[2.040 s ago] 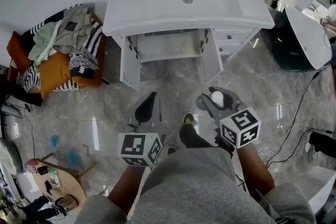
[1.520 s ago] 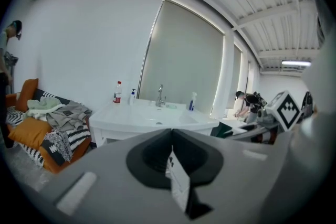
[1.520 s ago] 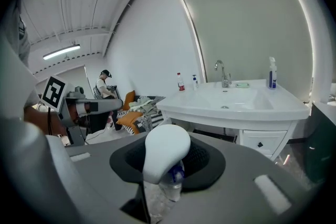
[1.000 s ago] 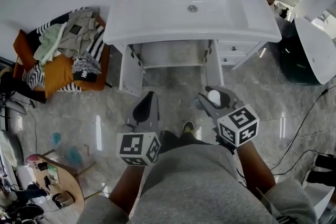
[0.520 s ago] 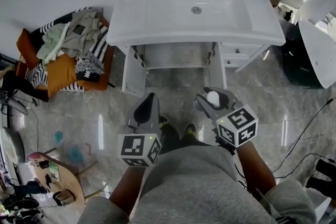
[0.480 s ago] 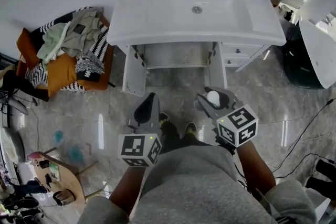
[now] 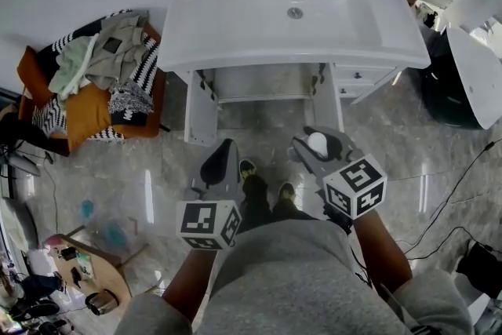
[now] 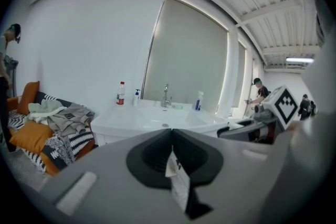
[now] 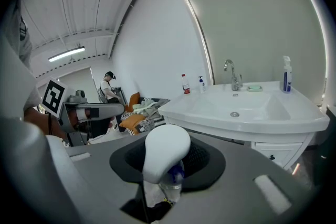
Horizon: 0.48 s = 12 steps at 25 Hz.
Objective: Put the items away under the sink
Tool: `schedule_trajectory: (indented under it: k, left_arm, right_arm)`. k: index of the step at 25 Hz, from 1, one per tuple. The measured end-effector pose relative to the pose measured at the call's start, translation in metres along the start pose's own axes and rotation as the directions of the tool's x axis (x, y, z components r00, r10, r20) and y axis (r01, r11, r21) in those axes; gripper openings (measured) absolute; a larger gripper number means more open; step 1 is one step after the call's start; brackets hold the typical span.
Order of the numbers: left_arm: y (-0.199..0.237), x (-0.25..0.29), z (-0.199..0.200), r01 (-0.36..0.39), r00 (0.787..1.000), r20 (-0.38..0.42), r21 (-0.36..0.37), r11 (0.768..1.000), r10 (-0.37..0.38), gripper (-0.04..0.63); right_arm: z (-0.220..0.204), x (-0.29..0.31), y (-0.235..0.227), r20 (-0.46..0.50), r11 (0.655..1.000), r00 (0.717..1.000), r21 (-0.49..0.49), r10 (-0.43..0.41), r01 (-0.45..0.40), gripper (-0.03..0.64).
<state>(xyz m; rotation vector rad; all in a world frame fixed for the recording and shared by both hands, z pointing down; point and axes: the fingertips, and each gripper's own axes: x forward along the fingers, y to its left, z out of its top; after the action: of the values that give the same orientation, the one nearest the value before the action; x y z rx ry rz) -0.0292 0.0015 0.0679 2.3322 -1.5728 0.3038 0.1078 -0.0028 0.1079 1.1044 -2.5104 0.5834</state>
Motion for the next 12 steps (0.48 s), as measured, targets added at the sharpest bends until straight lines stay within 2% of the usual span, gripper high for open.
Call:
schedule_trajectory:
  k: [12]
  left_arm:
    - [0.045,0.030,0.001,0.030,0.999,-0.029,-0.036,0.999,-0.031,0.012]
  right_arm:
    - [0.013,0.046,0.002,-0.037,1.000,0.999,0.015,-0.020,0.021,0.127]
